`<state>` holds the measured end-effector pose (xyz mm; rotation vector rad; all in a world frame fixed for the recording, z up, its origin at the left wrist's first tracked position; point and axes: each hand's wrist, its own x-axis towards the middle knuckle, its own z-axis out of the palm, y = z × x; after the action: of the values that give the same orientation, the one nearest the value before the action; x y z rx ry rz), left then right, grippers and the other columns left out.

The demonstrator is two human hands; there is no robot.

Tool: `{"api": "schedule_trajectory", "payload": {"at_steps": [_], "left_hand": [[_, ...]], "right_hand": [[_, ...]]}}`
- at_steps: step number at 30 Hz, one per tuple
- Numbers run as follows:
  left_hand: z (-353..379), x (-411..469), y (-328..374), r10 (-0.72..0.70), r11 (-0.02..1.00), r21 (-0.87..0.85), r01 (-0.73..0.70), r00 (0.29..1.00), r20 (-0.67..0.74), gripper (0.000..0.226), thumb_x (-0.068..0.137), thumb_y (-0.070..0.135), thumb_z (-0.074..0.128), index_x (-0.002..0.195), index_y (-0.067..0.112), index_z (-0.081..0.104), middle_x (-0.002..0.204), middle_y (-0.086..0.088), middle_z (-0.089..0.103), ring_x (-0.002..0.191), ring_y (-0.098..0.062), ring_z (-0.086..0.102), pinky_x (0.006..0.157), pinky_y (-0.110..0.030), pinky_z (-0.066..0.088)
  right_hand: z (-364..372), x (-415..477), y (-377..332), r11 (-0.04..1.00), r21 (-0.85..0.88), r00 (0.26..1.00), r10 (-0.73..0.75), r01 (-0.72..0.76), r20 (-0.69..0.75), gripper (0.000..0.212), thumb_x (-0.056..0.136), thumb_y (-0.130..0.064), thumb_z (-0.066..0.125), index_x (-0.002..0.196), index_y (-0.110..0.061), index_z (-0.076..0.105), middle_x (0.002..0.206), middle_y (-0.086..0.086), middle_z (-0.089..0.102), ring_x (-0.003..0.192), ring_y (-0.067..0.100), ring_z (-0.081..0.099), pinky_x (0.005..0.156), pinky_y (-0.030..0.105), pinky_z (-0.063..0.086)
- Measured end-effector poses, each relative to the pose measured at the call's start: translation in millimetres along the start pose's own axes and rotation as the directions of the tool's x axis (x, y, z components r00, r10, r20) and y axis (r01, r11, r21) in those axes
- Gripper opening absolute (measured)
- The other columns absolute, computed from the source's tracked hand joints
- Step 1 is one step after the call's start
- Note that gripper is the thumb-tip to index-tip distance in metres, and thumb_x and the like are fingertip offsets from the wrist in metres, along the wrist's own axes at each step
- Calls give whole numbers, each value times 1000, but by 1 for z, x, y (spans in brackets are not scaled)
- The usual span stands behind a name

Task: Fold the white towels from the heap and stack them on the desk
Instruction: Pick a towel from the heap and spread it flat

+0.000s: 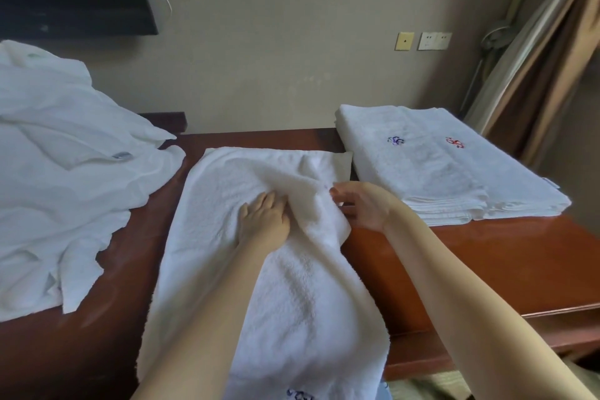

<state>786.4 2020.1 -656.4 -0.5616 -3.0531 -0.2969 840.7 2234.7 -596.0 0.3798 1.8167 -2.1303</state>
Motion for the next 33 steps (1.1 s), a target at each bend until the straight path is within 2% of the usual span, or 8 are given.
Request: {"api": "schedule_trajectory", "payload": {"at_steps": [5, 9, 12, 14, 17, 21, 28, 33], "left_hand": [[-1, 0, 2, 1, 1000, 10, -1, 1000, 14, 53, 100, 33, 20, 152, 32, 13, 161, 7, 9, 147, -13, 3, 118, -47, 6], [-1, 1, 1, 7, 1000, 22, -8, 999, 33, 52, 101, 36, 17, 152, 33, 13, 161, 8, 6, 148, -13, 1, 117, -47, 6], [0, 1, -1, 7, 1000, 14, -8, 999, 52, 51, 101, 36, 15, 152, 34, 13, 161, 8, 1, 148, -12, -2, 118, -46, 5], [0, 2, -2, 11, 1000, 19, -12, 998, 59, 51, 102, 36, 14, 152, 34, 11, 161, 8, -1, 148, -12, -4, 118, -45, 4], [1, 3, -2, 19, 1000, 10, -19, 998, 60, 50, 102, 37, 14, 152, 36, 10, 161, 8, -1, 148, -12, -4, 118, -45, 4], [-2, 1, -1, 16, 1000, -12, -15, 998, 64, 48, 102, 37, 17, 150, 35, 17, 161, 6, 4, 148, -14, -1, 118, -47, 6], [-16, -46, 46, 75, 985, -133, -110, 966, -246, 32, 93, 14, 44, 120, 15, 61, 134, 2, 48, 127, -21, 36, 99, -35, 31], [-13, -90, 71, 119, 936, -308, -170, 977, -175, 25, 94, 25, 46, 97, 14, 68, 111, 0, 61, 111, -22, 54, 87, -30, 42]], "right_hand": [[13, -12, -4, 996, -86, 999, 30, -33, -31, 22, 84, -12, 67, 105, -17, 63, 105, 9, 63, 83, 24, 65, 72, 35, 56], [18, -9, -12, 893, -261, 848, -437, 368, -299, 41, 75, 22, 47, 87, -14, 63, 87, 3, 49, 70, 11, 49, 59, 16, 45], [5, -9, -23, 259, -946, 583, -806, 196, -100, 28, 74, 9, 49, 85, -10, 65, 87, 0, 47, 73, 14, 42, 48, 22, 28], [-6, -7, -17, -76, -995, 662, -749, -58, 18, 17, 83, -1, 46, 88, -7, 61, 90, 3, 47, 86, 21, 45, 48, 24, 20], [-9, -3, 1, -237, -955, 813, -582, -177, -6, 17, 92, -10, 45, 103, -8, 58, 109, 7, 50, 111, 26, 44, 59, 31, 37], [14, -9, 21, -127, -987, 720, -693, -96, 19, 38, 91, -15, 48, 128, -17, 55, 135, 5, 46, 128, 26, 38, 99, 35, 34], [30, -59, 57, 505, -860, 463, -782, 77, -418, 36, 85, -13, 60, 119, -5, 53, 112, 13, 57, 103, 31, 52, 73, 37, 43], [22, -81, 72, 680, -713, 577, -516, -173, -633, 41, 90, -43, 53, 112, -8, 53, 111, 11, 60, 104, 34, 56, 79, 40, 42]]}}
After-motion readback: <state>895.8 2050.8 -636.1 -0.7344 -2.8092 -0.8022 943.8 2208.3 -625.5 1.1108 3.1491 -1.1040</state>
